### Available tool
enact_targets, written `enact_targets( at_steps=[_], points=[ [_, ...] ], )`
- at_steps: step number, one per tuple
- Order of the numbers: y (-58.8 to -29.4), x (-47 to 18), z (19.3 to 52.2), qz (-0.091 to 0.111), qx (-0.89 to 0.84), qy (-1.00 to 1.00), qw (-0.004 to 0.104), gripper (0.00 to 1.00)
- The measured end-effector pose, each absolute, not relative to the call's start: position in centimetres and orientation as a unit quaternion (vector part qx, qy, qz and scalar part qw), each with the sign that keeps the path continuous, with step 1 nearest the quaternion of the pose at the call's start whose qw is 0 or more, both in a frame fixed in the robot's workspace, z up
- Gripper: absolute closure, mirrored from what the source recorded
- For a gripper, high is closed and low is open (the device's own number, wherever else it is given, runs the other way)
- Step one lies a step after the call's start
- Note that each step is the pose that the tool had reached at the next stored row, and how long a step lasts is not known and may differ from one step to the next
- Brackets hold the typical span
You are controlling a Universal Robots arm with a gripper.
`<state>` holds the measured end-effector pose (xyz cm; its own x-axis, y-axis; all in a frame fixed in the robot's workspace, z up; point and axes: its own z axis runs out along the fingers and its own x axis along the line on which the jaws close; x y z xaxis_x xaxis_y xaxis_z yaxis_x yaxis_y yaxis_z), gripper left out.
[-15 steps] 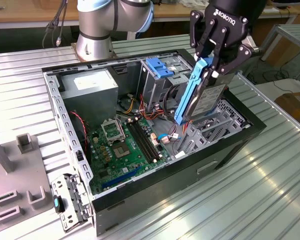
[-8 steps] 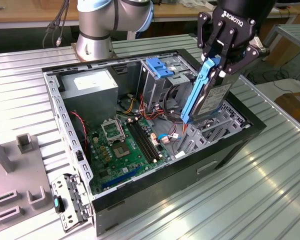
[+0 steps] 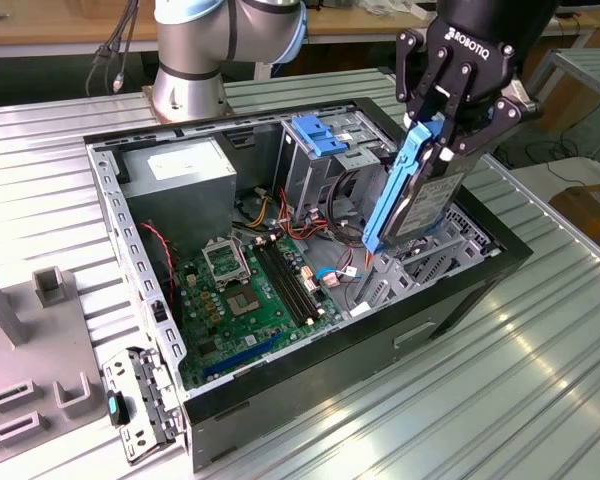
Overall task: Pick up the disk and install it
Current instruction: 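Insert the disk into the insertion slot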
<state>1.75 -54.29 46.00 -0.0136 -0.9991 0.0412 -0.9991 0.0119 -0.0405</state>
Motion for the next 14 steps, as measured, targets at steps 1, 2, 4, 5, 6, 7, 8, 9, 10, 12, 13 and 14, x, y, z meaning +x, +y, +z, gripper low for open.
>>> enact_targets(
  at_steps=[1,2,4,5,6,7,8,9,10,12,13,14],
  points=[
    [-54.4,1.8,46.0,0.029,0.702,-0.711,0.001,0.63],
    [-54.4,1.9,46.0,0.03,0.702,-0.711,0.001,0.63],
    [-54.5,2.3,46.0,0.032,0.702,-0.711,0.003,0.63],
    [-54.5,2.6,45.9,0.033,0.702,-0.711,0.004,0.63],
    [-54.6,3.1,45.9,0.034,0.702,-0.711,0.005,0.63],
    [-54.6,3.7,45.9,0.035,0.702,-0.711,0.007,0.63],
    [-54.7,4.3,45.8,0.037,0.702,-0.711,0.008,0.63],
    [-54.7,4.7,45.8,0.039,0.702,-0.711,0.01,0.63],
    [-54.7,4.9,45.7,0.039,0.702,-0.711,0.011,0.63],
    [-54.7,4.9,45.7,0.04,0.702,-0.711,0.011,0.63],
    [-54.7,4.9,45.7,0.04,0.702,-0.711,0.011,0.63],
    [-54.7,4.9,45.6,0.04,0.702,-0.711,0.011,0.63]
  ],
)
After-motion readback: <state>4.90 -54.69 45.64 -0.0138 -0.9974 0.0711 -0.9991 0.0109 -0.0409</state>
